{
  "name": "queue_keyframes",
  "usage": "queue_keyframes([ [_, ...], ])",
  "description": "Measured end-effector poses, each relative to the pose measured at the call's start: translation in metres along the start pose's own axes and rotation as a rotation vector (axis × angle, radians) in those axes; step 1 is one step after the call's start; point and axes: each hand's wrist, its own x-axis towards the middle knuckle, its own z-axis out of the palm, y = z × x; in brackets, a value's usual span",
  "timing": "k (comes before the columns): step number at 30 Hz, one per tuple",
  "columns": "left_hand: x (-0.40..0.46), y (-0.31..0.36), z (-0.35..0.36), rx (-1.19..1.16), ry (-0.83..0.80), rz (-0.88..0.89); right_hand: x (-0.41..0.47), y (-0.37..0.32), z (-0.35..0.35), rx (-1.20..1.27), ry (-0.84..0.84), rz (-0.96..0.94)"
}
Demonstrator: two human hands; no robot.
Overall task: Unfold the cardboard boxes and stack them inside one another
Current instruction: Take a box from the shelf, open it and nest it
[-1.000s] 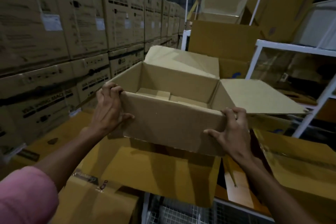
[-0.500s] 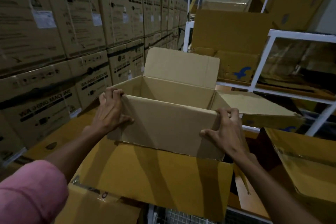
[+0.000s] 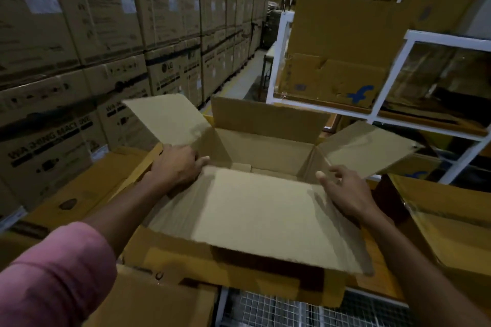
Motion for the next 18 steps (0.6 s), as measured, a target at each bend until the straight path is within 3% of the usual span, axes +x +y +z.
queue_keyframes([
  [5,-0.001,0.003,0.012,0.167,-0.196,-0.022,-0.006,0.007,0.022,-0.229,-0.206,0.046],
  [18,0.012,0.021,0.000,0.134,-0.241,0.196,0.007,-0.026,0.006,-0.308,-0.376,-0.133],
])
